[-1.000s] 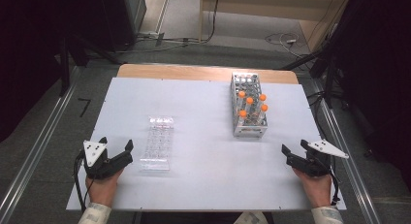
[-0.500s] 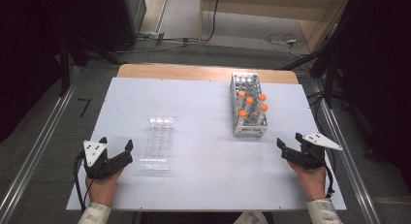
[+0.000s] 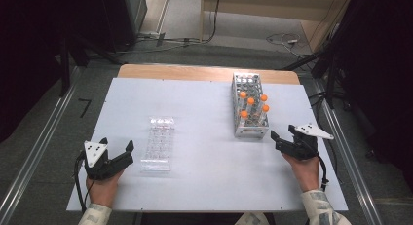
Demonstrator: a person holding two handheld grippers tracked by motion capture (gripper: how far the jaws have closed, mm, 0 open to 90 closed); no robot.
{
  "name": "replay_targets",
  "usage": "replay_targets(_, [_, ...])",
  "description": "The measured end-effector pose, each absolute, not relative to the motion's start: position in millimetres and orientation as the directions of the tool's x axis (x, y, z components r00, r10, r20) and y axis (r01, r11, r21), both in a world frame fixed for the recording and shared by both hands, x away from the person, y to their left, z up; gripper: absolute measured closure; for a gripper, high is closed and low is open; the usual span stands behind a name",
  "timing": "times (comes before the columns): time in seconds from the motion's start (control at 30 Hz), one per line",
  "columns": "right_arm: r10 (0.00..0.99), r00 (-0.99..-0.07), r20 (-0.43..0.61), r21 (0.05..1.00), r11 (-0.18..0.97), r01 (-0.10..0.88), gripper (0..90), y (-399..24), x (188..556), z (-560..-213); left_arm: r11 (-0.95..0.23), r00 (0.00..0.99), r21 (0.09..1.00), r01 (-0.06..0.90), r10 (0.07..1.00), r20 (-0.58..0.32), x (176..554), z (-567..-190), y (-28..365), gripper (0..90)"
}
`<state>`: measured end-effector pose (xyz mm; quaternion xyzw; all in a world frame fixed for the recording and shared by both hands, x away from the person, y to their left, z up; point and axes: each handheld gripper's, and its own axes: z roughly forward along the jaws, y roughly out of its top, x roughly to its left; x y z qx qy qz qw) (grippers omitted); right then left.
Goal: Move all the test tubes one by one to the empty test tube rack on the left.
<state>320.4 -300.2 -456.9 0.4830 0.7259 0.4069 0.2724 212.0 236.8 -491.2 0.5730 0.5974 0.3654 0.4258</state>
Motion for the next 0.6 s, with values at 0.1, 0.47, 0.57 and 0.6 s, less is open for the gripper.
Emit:
replay_targets(0.1, [0.924, -0.382, -0.005, 0.86, 0.199, 0.47, 23.7, -297, 324, -455, 0.075, 0.019, 0.925, 0.373, 0.996, -0.089, 212, -491, 237, 14.9])
replay_targets(0.47, [0.921, -0.389, 0.016, 0.862, 0.184, 0.473, 28.6, -289, 340, -452, 0.081, 0.016, 0.923, 0.375, 0.995, -0.094, 213, -492, 236, 14.9])
replay_targets(0.57, [0.918, -0.397, 0.015, 0.865, 0.188, 0.466, 31.1, -284, 345, -452, 0.081, 0.016, 0.923, 0.375, 0.995, -0.094, 213, -492, 236, 14.8])
replay_targets(0.6, [0.916, -0.4, 0.015, 0.866, 0.188, 0.464, 31.6, -283, 346, -452, 0.082, 0.015, 0.924, 0.374, 0.995, -0.094, 213, -492, 236, 14.9])
